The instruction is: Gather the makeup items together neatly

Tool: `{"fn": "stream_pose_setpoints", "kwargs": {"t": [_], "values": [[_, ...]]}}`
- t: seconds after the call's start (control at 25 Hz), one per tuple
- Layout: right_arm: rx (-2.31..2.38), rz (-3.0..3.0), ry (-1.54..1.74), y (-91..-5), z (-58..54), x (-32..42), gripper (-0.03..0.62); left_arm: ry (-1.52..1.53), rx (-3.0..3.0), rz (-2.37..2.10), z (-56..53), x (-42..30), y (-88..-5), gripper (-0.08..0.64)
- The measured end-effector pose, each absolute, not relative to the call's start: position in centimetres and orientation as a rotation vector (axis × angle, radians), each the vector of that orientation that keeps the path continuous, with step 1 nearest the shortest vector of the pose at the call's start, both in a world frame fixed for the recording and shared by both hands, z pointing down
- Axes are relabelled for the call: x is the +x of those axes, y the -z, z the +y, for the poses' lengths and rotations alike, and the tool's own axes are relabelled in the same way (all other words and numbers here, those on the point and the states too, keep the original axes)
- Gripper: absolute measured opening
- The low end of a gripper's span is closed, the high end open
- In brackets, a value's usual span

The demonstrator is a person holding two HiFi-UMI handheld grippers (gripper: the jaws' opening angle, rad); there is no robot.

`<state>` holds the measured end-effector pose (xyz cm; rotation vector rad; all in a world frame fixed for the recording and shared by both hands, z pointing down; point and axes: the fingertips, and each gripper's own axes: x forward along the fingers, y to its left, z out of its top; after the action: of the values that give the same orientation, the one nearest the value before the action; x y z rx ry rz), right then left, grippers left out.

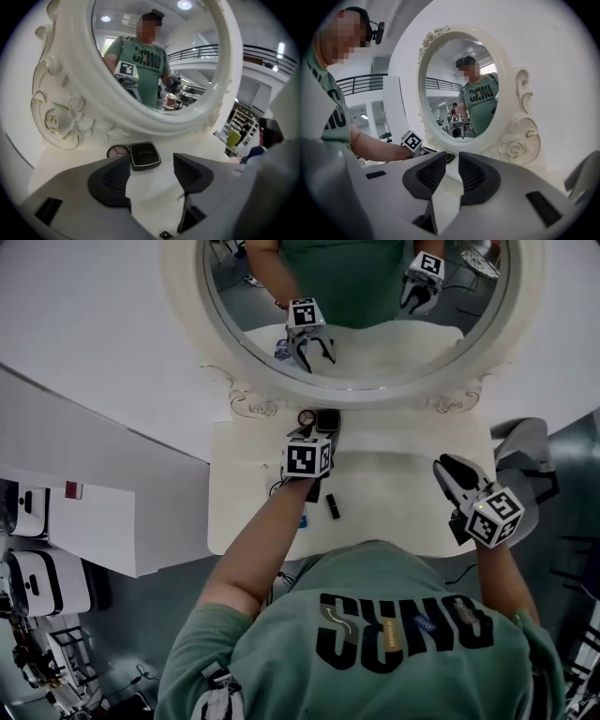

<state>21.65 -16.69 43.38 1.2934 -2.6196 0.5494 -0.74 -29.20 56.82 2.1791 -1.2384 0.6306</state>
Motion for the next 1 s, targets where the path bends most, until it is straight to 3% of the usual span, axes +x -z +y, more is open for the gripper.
{"fn": "stream_pose_setpoints", "kwargs": {"t": [0.16,0.28,0.72,0.84,1.0], "values": [[1.350,-2.590,-0.607,-44.6,-16.0,25.1,0.072,-0.641,2.021,-1.436,-31.1,-0.7,-58.3,0.378],[1.355,-2.585,-0.621,-45.3,-16.0,26.5,0.071,-0.665,1.994,-1.512,-32.2,0.0,-59.3,0.394],[1.353,-2.567,-0.656,-46.7,-15.9,28.6,0.071,-0.756,1.856,-1.616,-32.7,-0.3,-62.4,0.392],[1.360,-2.561,-0.659,-46.8,-15.9,28.7,0.069,-0.766,1.883,-1.617,-32.6,-0.4,-62.4,0.290],[1.363,-2.558,-0.653,-46.8,-16.1,28.6,0.069,-0.772,1.937,-1.570,-32.5,-0.4,-62.5,0.290]]}}
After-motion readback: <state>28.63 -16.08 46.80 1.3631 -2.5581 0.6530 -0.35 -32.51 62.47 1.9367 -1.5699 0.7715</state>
